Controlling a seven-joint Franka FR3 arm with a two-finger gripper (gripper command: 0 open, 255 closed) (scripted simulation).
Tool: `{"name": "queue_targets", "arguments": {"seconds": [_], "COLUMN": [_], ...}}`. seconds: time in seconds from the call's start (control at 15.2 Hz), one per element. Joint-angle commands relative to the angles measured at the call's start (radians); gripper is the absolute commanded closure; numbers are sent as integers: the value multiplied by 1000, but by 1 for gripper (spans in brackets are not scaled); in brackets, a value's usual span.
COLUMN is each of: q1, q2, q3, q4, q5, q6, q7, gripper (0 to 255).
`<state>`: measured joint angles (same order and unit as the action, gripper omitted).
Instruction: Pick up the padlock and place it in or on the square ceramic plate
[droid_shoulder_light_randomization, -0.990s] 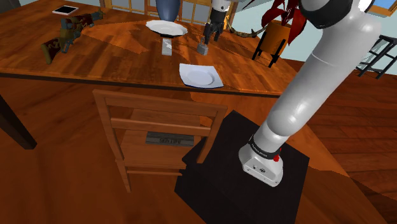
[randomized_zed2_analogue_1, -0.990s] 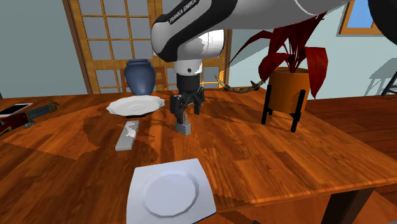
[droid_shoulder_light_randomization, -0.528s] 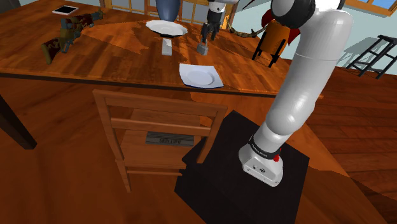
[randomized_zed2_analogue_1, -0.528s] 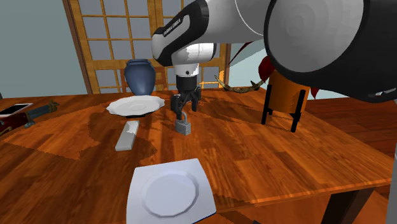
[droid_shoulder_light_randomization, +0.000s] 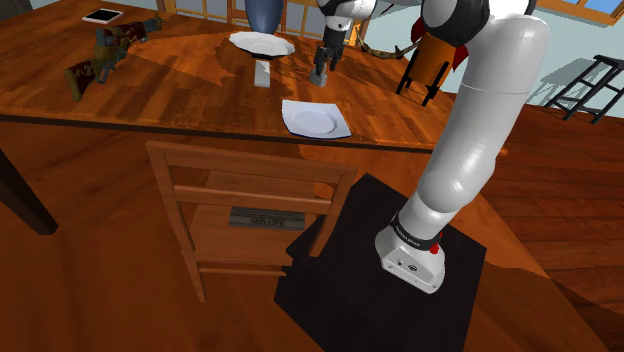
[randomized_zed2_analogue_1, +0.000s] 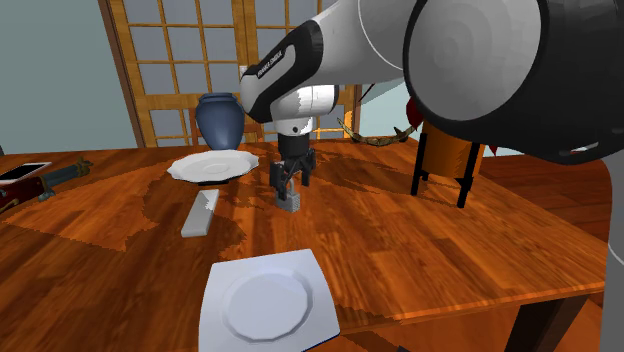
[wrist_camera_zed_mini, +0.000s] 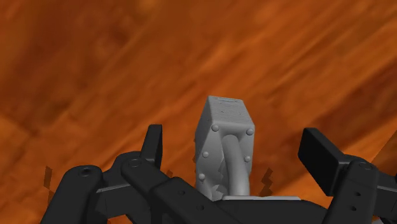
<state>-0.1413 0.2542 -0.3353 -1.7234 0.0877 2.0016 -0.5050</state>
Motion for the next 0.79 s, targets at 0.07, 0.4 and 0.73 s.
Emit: {"name": "queue_targets", "arguments": {"seconds": [0.07, 0.4, 0.73], "q1": [0, 0, 0], "q2": [1, 1, 1], "q3": [0, 0, 0], "q4": [-2, -2, -2], "q5": [1, 0, 1], "q6": [3, 3, 3], "q7": [0, 0, 0], "gripper": [0, 255, 255]}}
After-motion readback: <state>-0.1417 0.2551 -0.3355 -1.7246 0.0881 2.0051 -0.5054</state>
